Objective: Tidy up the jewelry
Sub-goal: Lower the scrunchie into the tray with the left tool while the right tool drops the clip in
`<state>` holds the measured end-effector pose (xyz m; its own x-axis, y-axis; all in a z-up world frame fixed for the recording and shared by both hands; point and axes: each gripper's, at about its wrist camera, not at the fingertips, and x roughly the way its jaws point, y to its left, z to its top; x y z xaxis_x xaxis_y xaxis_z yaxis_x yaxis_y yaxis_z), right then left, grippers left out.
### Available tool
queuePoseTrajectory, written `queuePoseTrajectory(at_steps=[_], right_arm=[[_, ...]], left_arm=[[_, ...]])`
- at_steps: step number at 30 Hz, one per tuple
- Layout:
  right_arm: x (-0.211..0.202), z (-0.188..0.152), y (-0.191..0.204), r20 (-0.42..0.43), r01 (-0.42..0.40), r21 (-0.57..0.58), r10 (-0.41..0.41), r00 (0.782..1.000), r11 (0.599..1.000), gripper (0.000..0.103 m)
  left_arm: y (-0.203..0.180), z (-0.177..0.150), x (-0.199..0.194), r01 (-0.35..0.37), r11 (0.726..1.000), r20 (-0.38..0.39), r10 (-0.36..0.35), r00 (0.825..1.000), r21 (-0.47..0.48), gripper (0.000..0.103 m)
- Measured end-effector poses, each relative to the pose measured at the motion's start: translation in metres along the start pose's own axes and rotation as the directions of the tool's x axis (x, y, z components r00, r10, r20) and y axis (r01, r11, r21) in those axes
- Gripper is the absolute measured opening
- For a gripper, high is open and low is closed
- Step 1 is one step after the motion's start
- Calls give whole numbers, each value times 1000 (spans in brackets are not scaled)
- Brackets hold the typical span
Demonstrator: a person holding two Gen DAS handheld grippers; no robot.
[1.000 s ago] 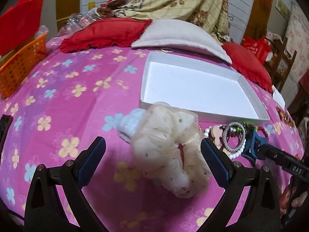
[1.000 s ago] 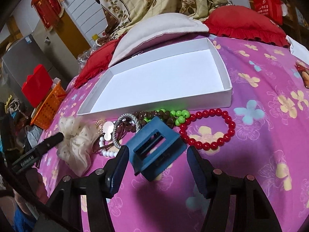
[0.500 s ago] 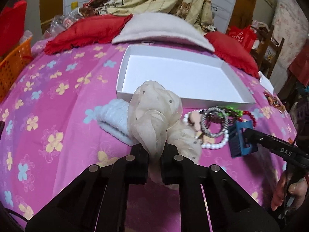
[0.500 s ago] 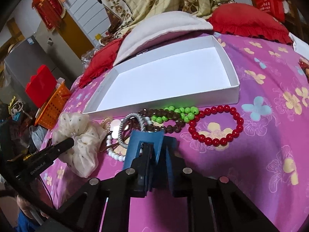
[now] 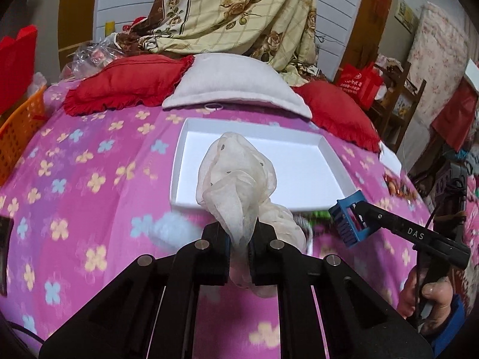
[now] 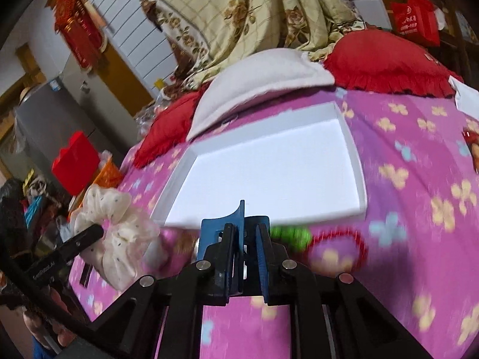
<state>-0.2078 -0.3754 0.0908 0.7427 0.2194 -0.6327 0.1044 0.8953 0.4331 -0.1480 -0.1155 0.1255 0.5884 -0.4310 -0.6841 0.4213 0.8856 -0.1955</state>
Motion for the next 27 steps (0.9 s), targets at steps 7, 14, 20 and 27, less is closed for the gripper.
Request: queuePoseTrajectory(at_steps=[7, 14, 20, 27], right_arm=[[80, 67, -23, -82, 15, 114, -6, 997, 993, 14], [146, 100, -38, -124, 26, 178, -4, 992, 984, 14], [159, 108, -39, -141, 45, 184, -19, 990, 982, 34], [115, 83, -18, -143, 66, 72, -55, 988, 995, 48]], left_arm=[[5, 64, 77, -73, 997, -55, 74, 996, 29, 8], [19, 96, 161, -129, 991, -124, 133, 983, 37, 10], [38, 105, 190, -112, 994, -165, 112, 980, 6, 38], [41, 101, 149, -32, 998, -147, 24, 989, -58, 41]])
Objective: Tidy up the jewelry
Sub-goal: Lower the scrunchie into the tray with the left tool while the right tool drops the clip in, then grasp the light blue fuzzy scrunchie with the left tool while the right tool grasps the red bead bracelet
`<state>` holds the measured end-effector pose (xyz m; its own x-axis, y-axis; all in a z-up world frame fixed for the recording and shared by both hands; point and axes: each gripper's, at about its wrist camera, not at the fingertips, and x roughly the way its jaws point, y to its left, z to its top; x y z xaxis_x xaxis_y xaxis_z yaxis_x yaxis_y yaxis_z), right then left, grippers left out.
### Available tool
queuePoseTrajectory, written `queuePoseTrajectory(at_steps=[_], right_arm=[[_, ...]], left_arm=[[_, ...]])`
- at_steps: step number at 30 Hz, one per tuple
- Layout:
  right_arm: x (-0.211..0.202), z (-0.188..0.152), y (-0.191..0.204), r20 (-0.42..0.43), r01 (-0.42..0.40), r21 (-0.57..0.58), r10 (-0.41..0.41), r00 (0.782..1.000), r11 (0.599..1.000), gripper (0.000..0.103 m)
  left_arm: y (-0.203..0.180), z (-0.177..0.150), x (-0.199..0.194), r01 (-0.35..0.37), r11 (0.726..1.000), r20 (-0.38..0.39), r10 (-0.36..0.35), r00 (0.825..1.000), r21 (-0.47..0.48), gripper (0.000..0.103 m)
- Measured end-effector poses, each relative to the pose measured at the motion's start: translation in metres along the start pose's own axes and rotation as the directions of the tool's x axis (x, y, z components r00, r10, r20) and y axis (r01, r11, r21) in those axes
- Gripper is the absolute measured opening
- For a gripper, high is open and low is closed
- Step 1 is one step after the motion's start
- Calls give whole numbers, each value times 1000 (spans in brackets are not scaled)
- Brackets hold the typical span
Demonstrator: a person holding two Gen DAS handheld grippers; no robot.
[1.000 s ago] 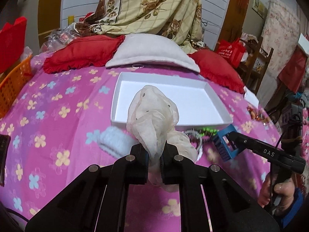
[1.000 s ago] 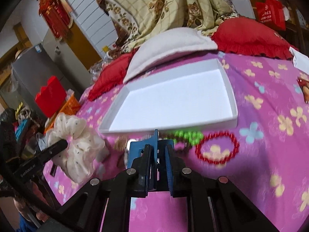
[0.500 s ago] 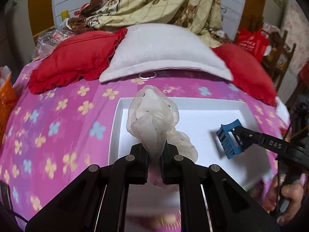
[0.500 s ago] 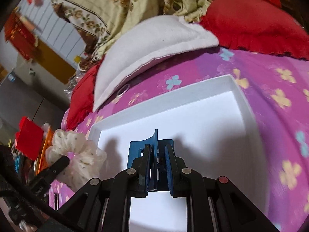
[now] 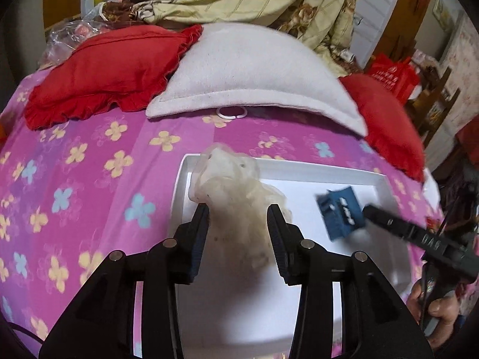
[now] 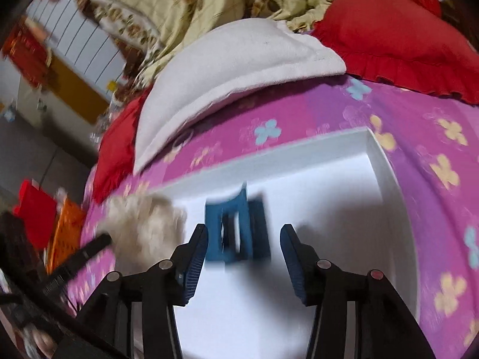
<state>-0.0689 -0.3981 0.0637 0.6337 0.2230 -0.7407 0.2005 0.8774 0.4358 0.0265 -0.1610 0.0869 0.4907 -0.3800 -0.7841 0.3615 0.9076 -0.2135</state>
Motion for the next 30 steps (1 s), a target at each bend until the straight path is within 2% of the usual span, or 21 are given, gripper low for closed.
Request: queuePoseTrajectory(at_steps=[2, 7, 10, 14, 16, 22, 28, 30], right_arm=[[-7, -24, 13, -14, 4, -61, -4, 1000, 998, 48], [7, -66, 48, -50, -8, -132, 2, 999, 991, 48], [22, -81, 70, -68, -27, -141, 17, 998, 990, 48], [35, -100, 98, -47, 60, -251, -74, 996, 966, 48], [30, -108, 101, -23, 79, -288, -89, 996, 954, 48], [18, -121, 89, -32, 51, -330, -65, 997, 942, 48], [11, -123, 86, -27, 55, -340, -68, 997, 939, 48], [-7, -120, 78, 6, 38, -308, -38, 999, 951, 48]], left_arm=[[3, -13, -18, -16, 1000, 18, 16, 1000, -7, 45], [22, -64, -65, -123, 990, 52, 127, 990, -74, 46], [40, -97, -88, -133, 981, 87, 146, 985, -138, 46], [57, -119, -102, -194, 963, 112, 217, 970, -189, 46], [71, -123, -105, -175, 961, 118, 203, 972, -213, 46], [95, -130, -102, -133, 961, 101, 161, 982, -243, 46], [91, -140, -95, -73, 973, 71, 91, 993, -219, 46], [87, -143, -93, -56, 978, 61, 70, 996, -199, 46]])
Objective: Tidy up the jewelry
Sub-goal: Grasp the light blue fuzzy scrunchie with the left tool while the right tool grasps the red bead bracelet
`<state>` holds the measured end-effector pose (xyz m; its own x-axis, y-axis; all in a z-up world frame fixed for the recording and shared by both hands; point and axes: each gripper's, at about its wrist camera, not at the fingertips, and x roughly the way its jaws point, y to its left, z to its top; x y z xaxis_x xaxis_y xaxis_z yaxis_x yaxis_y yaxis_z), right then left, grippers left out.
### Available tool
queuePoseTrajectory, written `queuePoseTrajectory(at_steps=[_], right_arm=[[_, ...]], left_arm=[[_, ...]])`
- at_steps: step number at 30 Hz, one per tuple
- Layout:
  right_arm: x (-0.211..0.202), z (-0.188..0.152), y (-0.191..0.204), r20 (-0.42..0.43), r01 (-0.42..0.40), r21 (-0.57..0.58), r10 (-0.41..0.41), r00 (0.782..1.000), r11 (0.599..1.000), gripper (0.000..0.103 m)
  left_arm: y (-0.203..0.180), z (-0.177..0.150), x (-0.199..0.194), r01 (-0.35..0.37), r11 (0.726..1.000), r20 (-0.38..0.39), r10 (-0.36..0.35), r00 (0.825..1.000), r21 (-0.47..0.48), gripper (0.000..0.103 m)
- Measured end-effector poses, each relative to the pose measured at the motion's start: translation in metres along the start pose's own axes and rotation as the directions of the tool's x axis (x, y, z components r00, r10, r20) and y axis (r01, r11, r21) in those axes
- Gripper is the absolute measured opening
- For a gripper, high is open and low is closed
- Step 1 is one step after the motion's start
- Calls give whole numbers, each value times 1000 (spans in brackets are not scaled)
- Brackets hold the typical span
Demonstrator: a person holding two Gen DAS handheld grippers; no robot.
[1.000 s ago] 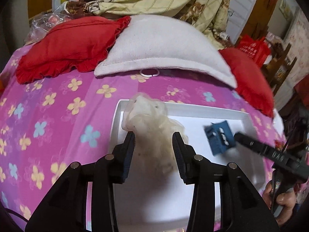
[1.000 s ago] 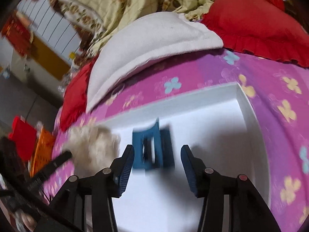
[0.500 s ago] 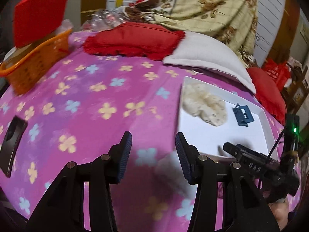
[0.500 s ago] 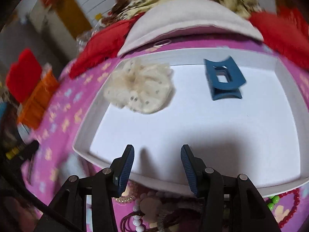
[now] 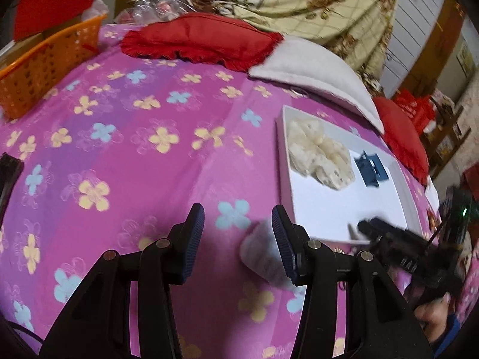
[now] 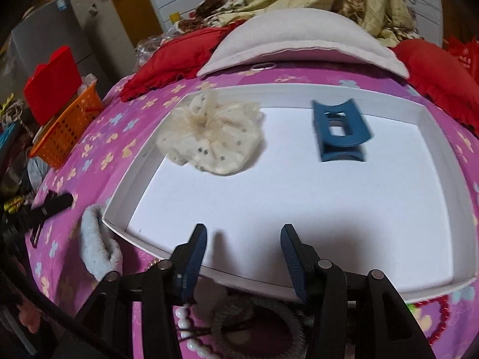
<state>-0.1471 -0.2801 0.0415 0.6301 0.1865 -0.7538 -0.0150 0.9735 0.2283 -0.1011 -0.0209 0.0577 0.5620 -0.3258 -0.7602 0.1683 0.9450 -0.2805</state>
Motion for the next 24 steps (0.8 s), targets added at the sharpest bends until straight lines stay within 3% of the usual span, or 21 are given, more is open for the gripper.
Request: queuePoseTrajectory(at_steps=[7, 11, 15, 17, 21, 24], right_arm=[[-78, -38, -66, 107, 20, 126, -33, 994, 992, 49], [-97, -70, -114, 90, 66, 243, -90, 992, 968, 49], [-100, -79, -140, 63, 45, 329, -70, 996, 943, 49], [-97, -78, -135, 59, 57, 313, -79, 995, 948, 49], [-88, -78, -120, 27, 183, 233, -194, 981, 955, 48], [-84, -80, -121, 24, 222, 213, -232, 972, 952, 48]], left_arm=[[-4, -6, 6, 45, 998, -28, -44, 999, 40, 55], [-2, -8, 6, 83, 996, -23, -82, 996, 24, 63], [-2, -10, 9, 104, 995, -28, -103, 994, 15, 64], [-3, -11, 14, 103, 995, -45, -102, 994, 16, 64], [-10, -16, 23, 109, 993, -73, -105, 992, 47, 64], [-15, -18, 26, 113, 991, -81, -107, 991, 71, 64]])
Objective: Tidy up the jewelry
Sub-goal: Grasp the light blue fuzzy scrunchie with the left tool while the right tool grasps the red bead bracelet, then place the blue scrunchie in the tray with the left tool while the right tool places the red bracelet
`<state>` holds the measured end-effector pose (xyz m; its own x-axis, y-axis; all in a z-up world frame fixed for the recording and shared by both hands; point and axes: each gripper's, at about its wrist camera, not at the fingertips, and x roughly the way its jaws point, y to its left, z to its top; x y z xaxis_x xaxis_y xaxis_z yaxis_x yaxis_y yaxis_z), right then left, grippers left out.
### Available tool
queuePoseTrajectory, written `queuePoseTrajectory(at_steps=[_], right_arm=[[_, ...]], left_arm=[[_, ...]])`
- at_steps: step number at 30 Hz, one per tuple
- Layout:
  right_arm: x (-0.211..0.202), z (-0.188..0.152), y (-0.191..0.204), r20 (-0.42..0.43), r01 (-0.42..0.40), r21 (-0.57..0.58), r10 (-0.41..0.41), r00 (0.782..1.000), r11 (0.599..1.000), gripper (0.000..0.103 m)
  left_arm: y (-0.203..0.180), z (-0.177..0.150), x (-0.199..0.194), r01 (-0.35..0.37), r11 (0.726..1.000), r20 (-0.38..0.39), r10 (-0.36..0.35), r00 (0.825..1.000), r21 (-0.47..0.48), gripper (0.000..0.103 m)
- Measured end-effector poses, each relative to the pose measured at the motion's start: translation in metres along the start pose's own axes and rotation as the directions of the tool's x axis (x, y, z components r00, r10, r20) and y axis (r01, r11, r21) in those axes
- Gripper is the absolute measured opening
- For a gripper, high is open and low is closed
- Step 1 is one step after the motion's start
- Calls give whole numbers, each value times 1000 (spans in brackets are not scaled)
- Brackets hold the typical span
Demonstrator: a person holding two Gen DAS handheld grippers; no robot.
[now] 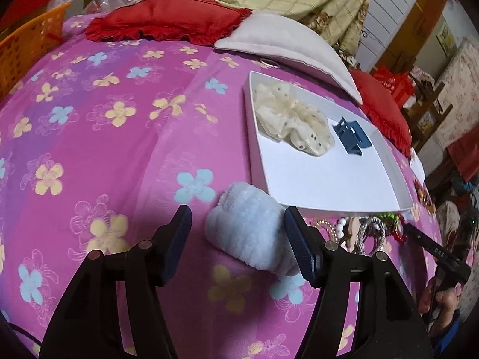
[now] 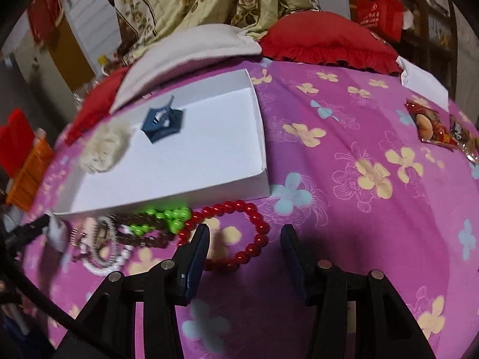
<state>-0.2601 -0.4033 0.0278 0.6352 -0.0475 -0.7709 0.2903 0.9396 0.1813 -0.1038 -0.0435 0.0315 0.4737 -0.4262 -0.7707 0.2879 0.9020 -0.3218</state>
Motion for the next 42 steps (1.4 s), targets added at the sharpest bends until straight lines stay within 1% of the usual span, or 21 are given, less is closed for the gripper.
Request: queuePoseTrajectory(at_steps=[3, 4, 5, 7, 9, 10, 11, 12, 14, 15, 18, 21, 25, 28, 32, 35, 38, 42], right_arm=[[3, 0, -2, 13, 15, -7, -15, 1000, 1000, 47], [4, 1, -1, 15, 24, -13, -23, 1000, 1000, 45], [5, 2, 0, 18, 34, -21, -34, 999, 999, 42], [6, 1, 4, 21, 56, -50, -55, 998, 997, 32], [6, -1, 10, 21, 74, -81, -73, 997, 994, 16], [6, -1, 12, 18, 70, -89, -69, 997, 994, 12], [5, -2, 13, 15, 57, -90, -56, 998, 994, 9], [4, -2, 13, 15, 36, -81, -35, 999, 996, 9], [-2, -4, 16, 30, 20, -77, -18, 999, 997, 9], [-7, -5, 17, 45, 2, -77, 1, 999, 997, 9], [-22, -4, 24, 92, -28, -77, 35, 995, 997, 9], [-38, -3, 30, 136, -63, -74, 73, 988, 995, 9], [-56, 0, 43, 174, -101, -88, 115, 978, 991, 9], [-67, 7, 55, 194, -110, -112, 131, 972, 988, 9], [-73, 25, 70, 201, -148, -122, 171, 964, 981, 9], [-70, 41, 84, 193, -168, -135, 193, 962, 976, 8], [-62, 57, 102, 179, -165, -164, 194, 965, 973, 9], [-37, 75, 128, 129, -169, -191, 195, 972, 967, 8]], left_arm=[[-3, -2, 5, 2, 1000, -17, -2, 1000, 15, 67], [-4, -2, 7, -2, 1000, -22, 2, 1000, 19, 71], [-5, -3, 8, -7, 1000, -23, 8, 1000, 21, 74], [-6, -4, 12, -14, 1000, -34, 15, 999, 27, 74], [-9, -7, 15, -20, 999, -44, 21, 999, 39, 74], [-12, -9, 15, -38, 998, -45, 41, 998, 52, 66], [-15, -10, 15, -37, 997, -50, 41, 998, 69, 45], [-18, -10, 13, -33, 997, -53, 37, 998, 74, 44], [-22, -10, 5, -56, 993, -29, 59, 998, 99, 23], [-23, -10, 1, -58, 993, -23, 61, 998, 107, 21], [-24, -7, -14, -14, 994, -7, 15, 1000, 109, 21], [-26, -4, -31, 18, 993, 34, -22, 999, 118, 21], [-30, 5, -57, 69, 991, 102, -81, 991, 113, 21], [-34, 15, -63, 83, 991, 128, -97, 987, 109, 21], [-38, 31, -53, 85, 993, 128, -95, 987, 82, 21], [-43, 42, -41, 99, 992, 112, -107, 988, 73, 21], [-51, 50, -26, 86, 993, 98, -94, 991, 79, 21], [-59, 55, -3, 70, 994, 71, -76, 995, 81, 21]])
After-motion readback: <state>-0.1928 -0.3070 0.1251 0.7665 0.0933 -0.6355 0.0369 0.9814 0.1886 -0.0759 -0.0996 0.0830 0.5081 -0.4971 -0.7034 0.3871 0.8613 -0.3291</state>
